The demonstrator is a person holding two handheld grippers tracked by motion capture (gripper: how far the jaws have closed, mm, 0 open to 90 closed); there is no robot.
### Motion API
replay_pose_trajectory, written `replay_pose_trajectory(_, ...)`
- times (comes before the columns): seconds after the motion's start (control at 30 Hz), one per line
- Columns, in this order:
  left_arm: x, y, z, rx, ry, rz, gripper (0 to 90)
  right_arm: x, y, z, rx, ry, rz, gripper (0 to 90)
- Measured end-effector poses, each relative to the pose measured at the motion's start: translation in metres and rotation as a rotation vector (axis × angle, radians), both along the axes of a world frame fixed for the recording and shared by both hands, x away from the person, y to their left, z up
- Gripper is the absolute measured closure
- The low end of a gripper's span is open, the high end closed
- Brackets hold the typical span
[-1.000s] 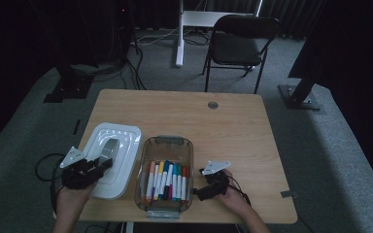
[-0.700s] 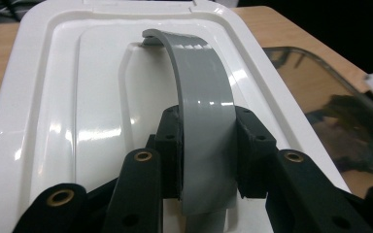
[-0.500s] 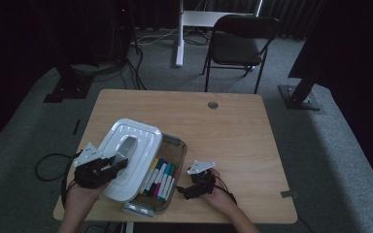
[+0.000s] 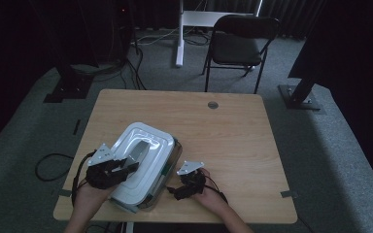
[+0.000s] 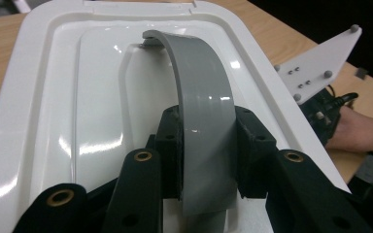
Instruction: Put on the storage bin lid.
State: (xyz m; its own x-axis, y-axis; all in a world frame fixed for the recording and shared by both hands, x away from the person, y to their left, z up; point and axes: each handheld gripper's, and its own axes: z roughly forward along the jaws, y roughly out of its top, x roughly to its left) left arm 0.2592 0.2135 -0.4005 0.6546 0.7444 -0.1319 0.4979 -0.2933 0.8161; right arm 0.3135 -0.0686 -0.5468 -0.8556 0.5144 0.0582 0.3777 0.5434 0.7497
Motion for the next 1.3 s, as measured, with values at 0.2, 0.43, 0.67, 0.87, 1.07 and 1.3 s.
replay_pose_trajectory(0.2, 0.002, -0.011, -0.006, 0.022, 0.013, -0.002, 69.1, -0.001, -0.015, 0.005, 0.011, -0.009, -0.035, 10.8)
replay_pose_trajectory(0.43, 0.007, -0.022, -0.013, 0.017, 0.039, -0.008, 69.1, 0.001, -0.026, 0.008, 0.028, -0.013, -0.061, 10.8)
replay_pose_trajectory(0.67, 0.006, -0.028, -0.018, 0.033, 0.051, -0.015, 69.1, 0.000, -0.028, 0.008, 0.035, -0.006, -0.064, 10.8)
replay_pose_trajectory(0.87, 0.005, -0.025, -0.020, 0.007, 0.048, -0.017, 69.1, 0.001, -0.029, 0.007, 0.032, 0.000, -0.062, 10.8)
replay_pose_trajectory(1.07, 0.005, -0.025, -0.020, 0.012, 0.046, -0.024, 68.8, 0.001, -0.030, 0.007, 0.033, 0.006, -0.067, 10.8)
replay_pose_trajectory(1.3, 0.004, -0.010, -0.013, -0.046, 0.036, -0.015, 56.5, 0.001, -0.034, 0.011, 0.039, 0.005, -0.069, 10.8)
